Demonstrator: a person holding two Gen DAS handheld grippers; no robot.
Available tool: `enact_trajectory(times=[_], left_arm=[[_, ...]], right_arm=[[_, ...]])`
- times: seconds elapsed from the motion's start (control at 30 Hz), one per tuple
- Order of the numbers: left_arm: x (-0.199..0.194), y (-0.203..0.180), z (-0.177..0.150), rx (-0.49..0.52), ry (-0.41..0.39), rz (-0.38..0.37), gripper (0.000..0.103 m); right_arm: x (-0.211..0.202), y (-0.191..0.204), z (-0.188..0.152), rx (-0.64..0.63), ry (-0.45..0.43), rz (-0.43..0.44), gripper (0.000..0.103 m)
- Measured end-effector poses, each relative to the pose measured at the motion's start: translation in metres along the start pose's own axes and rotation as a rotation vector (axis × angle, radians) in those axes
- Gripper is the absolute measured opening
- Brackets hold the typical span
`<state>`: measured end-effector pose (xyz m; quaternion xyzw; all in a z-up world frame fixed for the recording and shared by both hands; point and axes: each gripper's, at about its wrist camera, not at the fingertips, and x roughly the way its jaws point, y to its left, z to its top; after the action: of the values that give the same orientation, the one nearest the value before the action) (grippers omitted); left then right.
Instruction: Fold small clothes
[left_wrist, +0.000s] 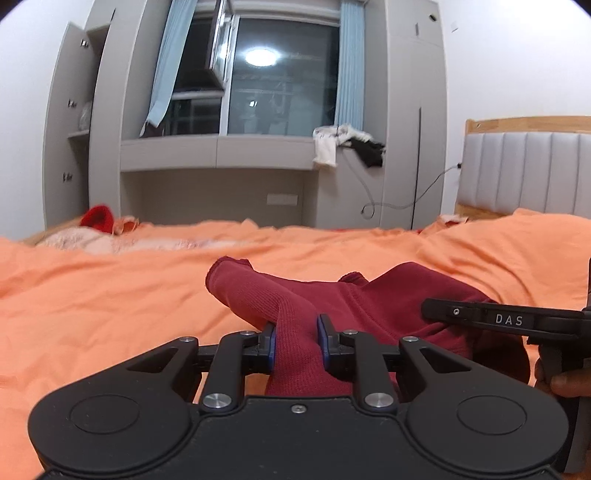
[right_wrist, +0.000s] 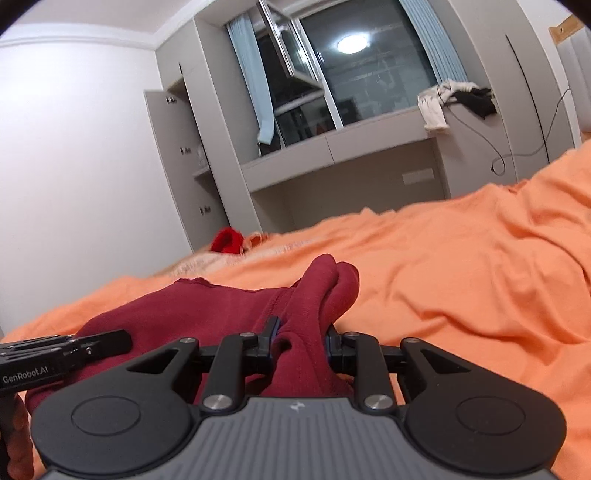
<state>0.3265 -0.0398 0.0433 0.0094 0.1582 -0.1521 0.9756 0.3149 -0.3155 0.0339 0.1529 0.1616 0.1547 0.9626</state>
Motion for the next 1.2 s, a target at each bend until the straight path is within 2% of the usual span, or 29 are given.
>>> enact_trajectory(times=[0.2, 0.3, 0.37, 0.5, 0.57, 0.6, 0.67, 0.73, 0.77, 0.83, 0.97, 1.13, 1.2], left_arm=[[0.005, 0.005, -0.012, -0.003, 0.059, 0.029, 0.024], [0.007, 0.006, -0.012, -0.008, 0.078, 0.040, 0.026], [0.009, 0.006, -0.013, -0.009, 0.090, 0.051, 0.028], [0.013, 0.007, -0.016, -0.013, 0.117, 0.077, 0.031], [0.014, 0.006, -0.017, -0.019, 0.127, 0.089, 0.034], [0.015, 0.005, -0.018, -0.015, 0.132, 0.099, 0.037], [0.015, 0.004, -0.019, -0.004, 0.139, 0.123, 0.045], [0.015, 0.001, -0.021, 0.009, 0.140, 0.161, 0.067], [0.015, 0.001, -0.022, 0.011, 0.138, 0.181, 0.072], [0.014, 0.002, -0.025, 0.001, 0.135, 0.214, 0.084], [0.011, 0.008, -0.028, -0.045, 0.135, 0.236, 0.094], [-0.005, 0.016, -0.022, -0.147, 0.099, 0.219, 0.102], [-0.015, 0.015, -0.019, -0.163, 0.073, 0.217, 0.102]], right_arm=[[0.003, -0.015, -0.004, 0.095, 0.070, -0.038, 0.027], [0.002, -0.020, -0.007, 0.118, 0.089, -0.052, 0.031], [0.002, -0.023, -0.007, 0.123, 0.093, -0.062, 0.038], [-0.001, -0.027, -0.009, 0.137, 0.097, -0.068, 0.042], [0.000, -0.027, -0.008, 0.142, 0.101, -0.074, 0.052], [-0.001, -0.028, -0.009, 0.146, 0.103, -0.076, 0.055], [-0.002, -0.029, -0.009, 0.153, 0.101, -0.078, 0.067], [-0.003, -0.030, -0.008, 0.157, 0.096, -0.077, 0.077], [-0.005, -0.030, -0.009, 0.159, 0.094, -0.079, 0.084], [-0.006, -0.030, -0.008, 0.162, 0.085, -0.084, 0.091], [-0.014, -0.030, -0.008, 0.162, 0.066, -0.087, 0.099], [-0.039, -0.022, -0.008, 0.130, 0.021, -0.087, 0.103], [-0.051, -0.015, -0.009, 0.106, -0.004, -0.078, 0.103]])
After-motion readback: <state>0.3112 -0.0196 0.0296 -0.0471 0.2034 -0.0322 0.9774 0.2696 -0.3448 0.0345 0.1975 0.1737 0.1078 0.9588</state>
